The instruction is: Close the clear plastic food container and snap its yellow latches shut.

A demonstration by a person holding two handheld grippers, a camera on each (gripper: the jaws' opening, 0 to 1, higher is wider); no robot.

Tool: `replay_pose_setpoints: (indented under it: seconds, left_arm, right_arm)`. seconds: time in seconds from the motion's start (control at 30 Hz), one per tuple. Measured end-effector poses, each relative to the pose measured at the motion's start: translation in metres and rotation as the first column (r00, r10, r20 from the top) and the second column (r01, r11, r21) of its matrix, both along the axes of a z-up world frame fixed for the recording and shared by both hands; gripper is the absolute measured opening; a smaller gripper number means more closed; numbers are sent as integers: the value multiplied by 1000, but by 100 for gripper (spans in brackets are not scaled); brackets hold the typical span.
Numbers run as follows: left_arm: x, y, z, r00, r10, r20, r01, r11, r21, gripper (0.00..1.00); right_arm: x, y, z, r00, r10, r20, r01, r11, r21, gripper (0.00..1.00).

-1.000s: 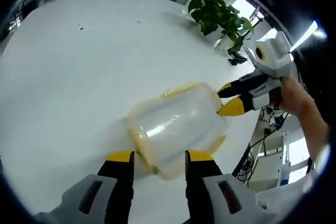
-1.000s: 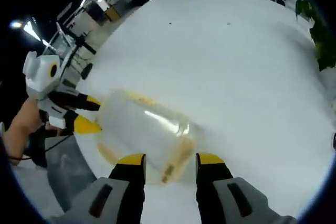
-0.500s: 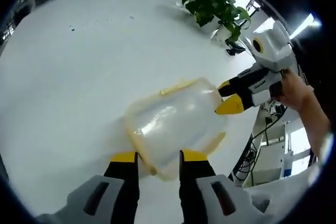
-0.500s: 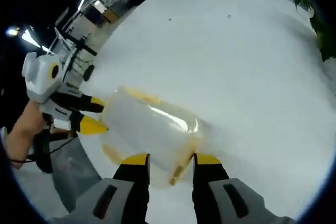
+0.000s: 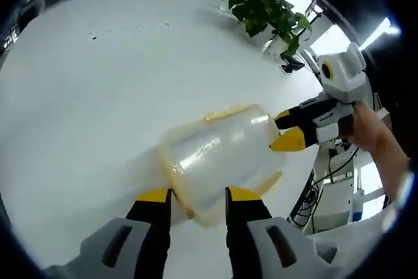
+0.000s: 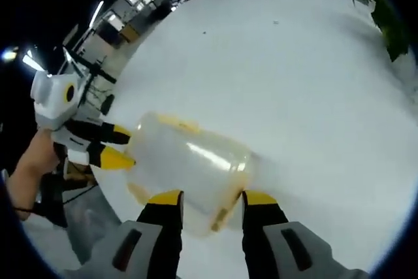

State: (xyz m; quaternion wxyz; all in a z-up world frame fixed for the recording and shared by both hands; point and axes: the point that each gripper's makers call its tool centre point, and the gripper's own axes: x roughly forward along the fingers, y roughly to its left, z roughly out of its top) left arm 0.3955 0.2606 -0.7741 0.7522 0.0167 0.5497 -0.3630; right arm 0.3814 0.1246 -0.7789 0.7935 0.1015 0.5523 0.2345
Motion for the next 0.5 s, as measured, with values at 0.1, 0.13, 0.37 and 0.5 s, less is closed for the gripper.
replay_pose_setpoints:
  seconds: [0.1,0.13,0.37,0.5]
  left_arm:
    - [0,-1,0,1000,0,3,0,1000,-11,31]
    - [0,-1,0,1000,-1,4,1,1000,-15,32]
    - [-2,0,8,1000,-18,-10,17,998,-62,30]
    - [1,1,11,999,-48,25,49,997,-51,28]
  right_arm:
    - [-1,0,0,1000,24,4,-24,1000,-2,35]
    - [0,-2,0,999,33,15,-33,999,-18,37]
    - [4,-8,8,995,73,74,-69,997,-46,44]
    - [2,-8,9,991,109,72,-106,993,-51,45]
